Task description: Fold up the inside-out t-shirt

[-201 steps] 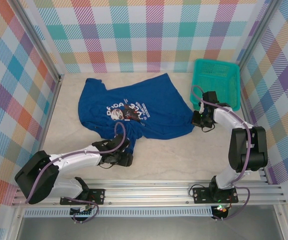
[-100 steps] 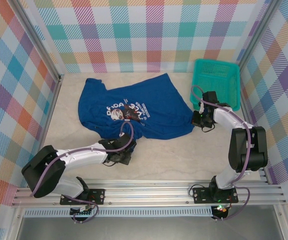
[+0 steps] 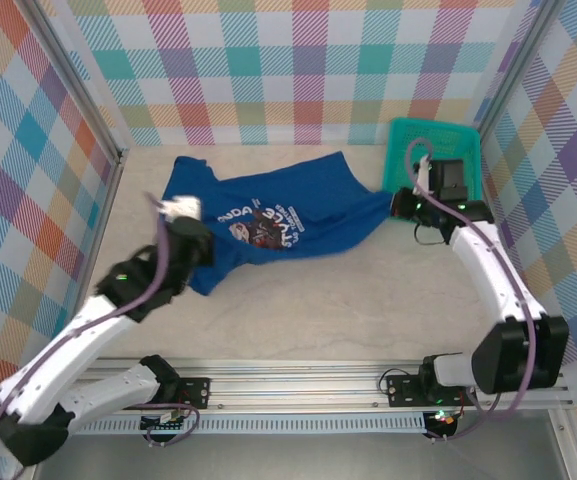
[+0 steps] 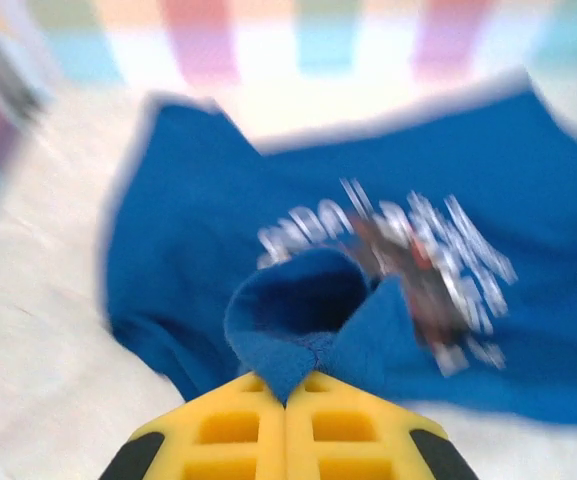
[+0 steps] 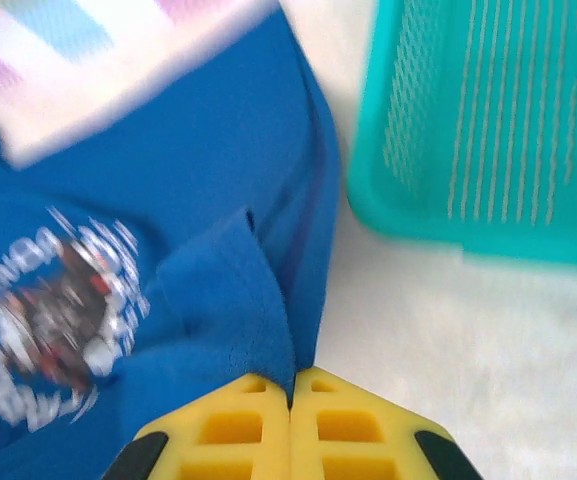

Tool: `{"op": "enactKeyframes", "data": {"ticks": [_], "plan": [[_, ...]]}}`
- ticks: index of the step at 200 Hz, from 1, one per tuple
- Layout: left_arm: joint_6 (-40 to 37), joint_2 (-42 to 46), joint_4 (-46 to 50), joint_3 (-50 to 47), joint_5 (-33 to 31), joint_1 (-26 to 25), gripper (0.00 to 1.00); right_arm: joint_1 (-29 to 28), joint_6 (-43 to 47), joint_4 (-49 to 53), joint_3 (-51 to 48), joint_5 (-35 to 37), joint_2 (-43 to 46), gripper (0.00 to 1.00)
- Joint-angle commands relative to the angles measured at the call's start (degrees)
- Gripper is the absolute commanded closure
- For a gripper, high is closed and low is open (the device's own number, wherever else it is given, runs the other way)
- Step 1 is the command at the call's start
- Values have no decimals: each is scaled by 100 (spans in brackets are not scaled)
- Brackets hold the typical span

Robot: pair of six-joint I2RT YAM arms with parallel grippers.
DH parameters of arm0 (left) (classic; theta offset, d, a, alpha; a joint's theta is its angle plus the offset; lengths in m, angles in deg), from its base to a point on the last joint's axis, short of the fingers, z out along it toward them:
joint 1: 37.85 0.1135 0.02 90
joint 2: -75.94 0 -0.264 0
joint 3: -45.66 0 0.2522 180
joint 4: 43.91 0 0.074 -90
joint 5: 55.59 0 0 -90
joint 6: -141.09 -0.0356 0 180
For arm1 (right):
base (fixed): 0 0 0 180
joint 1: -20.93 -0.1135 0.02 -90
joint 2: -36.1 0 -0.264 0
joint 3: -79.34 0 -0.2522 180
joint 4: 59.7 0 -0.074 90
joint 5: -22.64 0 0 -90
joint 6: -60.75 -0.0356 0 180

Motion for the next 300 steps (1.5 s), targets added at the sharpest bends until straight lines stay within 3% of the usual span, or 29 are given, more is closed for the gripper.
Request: {"op": "enactKeyframes", "data": {"ticks": [1,25,56,104,131,192,208,239,260,276,286,300], "plan": [[-833,409,399,1109,-586,628,100,9,221,163,855,412,528,100],[-1402,299,662,2458,-890,766,100,18,432,407,1409,705,992,100],[-1829,76,998,4012,-1016,766,100,18,570,630,1913,585,1637,99],[-1904,-412,1646,6140,56,767,100,17,610,1333,2983,210,2313,100],[-2009,-777,1566,6660,189,766,100,18,524,1671,3608,-69,2310,100],[-3297,-2430,636,7555,-857,632,100,18,561,1338,3650,80,1647,100],[-3285,-3038,544,7638,-600,1058,100,9,533,987,3391,84,1205,100],[-2108,-4354,860,7706,848,2763,100,-149,461,103,3054,82,-146,98],[-1862,-5491,376,7340,1278,3246,100,-440,528,-445,3238,358,-1634,98],[-1755,-6784,211,7906,1502,3543,99,-606,475,-527,4155,403,-3246,96],[-1641,-7852,364,8944,1651,3659,85,-649,392,-309,5256,559,-4450,90],[-1401,-9259,580,10677,1869,3732,74,-650,376,657,7634,696,-6258,84]]}}
